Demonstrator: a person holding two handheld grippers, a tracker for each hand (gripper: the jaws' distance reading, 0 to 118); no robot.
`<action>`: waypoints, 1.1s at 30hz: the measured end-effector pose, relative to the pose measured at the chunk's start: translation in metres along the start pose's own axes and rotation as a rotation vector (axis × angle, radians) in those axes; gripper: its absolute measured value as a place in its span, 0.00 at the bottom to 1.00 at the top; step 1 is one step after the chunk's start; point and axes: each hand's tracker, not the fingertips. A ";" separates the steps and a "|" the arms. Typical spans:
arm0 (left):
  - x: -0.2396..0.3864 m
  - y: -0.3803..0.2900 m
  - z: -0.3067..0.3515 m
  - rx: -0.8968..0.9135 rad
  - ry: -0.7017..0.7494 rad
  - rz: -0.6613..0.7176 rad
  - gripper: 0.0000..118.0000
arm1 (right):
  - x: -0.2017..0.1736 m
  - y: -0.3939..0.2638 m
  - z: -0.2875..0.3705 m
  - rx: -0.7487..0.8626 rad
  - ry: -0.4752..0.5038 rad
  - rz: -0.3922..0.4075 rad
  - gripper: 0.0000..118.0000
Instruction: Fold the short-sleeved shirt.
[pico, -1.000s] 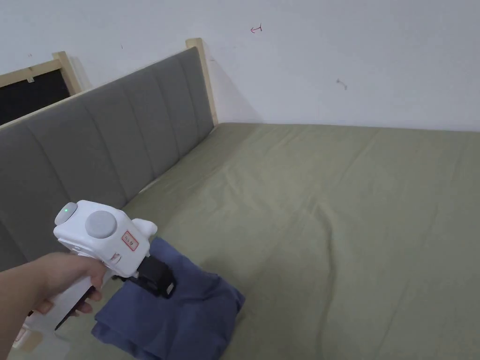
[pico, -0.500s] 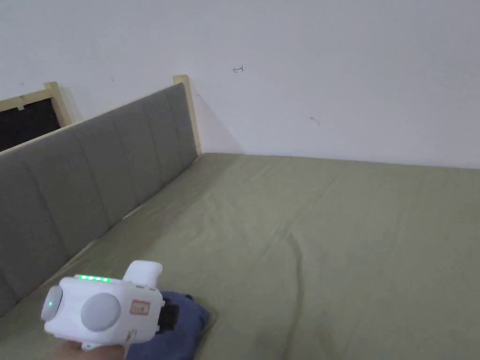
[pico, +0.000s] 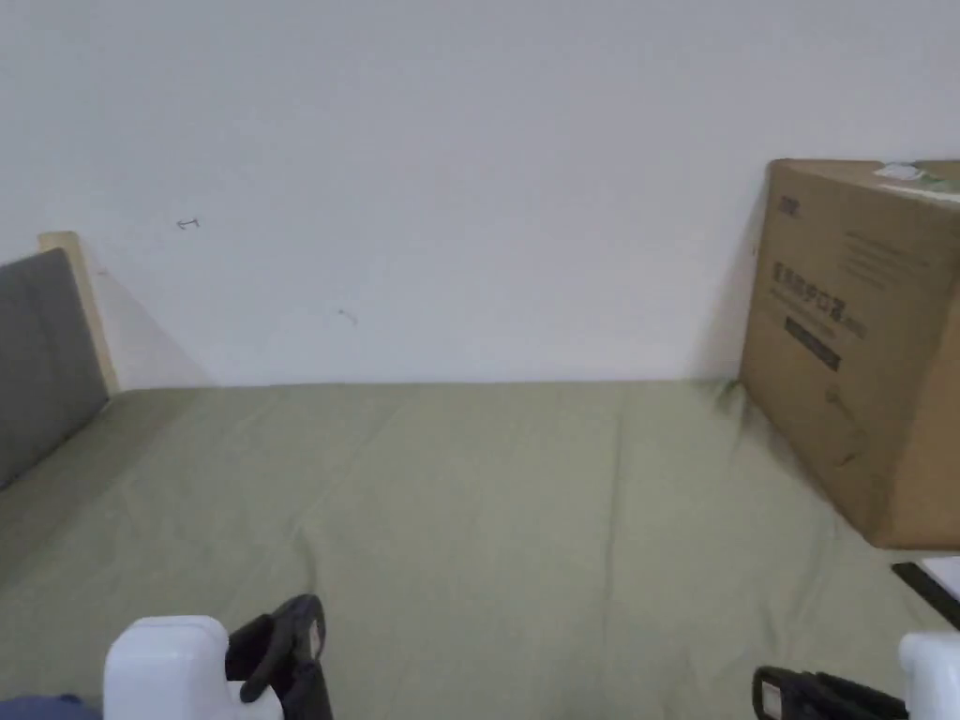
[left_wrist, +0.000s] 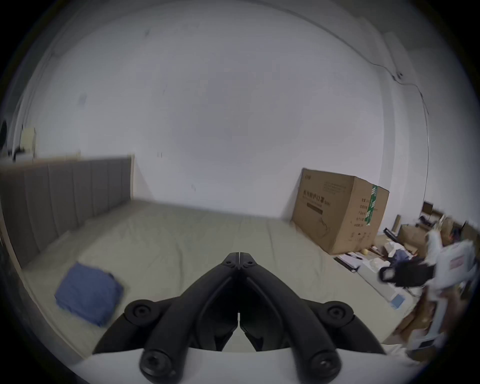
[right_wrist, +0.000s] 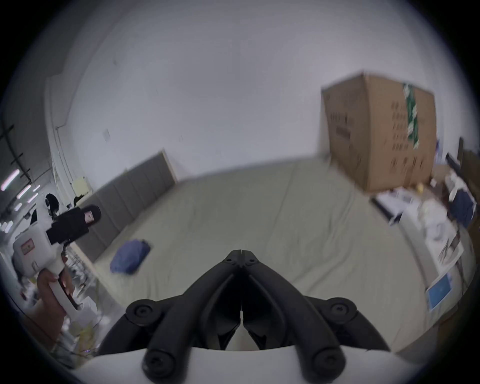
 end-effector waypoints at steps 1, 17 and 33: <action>0.009 0.003 0.000 0.038 0.022 -0.056 0.00 | -0.002 0.004 0.013 0.083 -0.023 0.025 0.00; 0.063 -0.036 0.021 0.199 0.128 -0.152 0.00 | 0.006 -0.047 0.036 0.448 -0.322 0.199 0.00; 0.057 -0.046 0.020 0.137 0.138 -0.116 1.00 | -0.002 -0.039 0.025 0.399 -0.257 0.295 0.70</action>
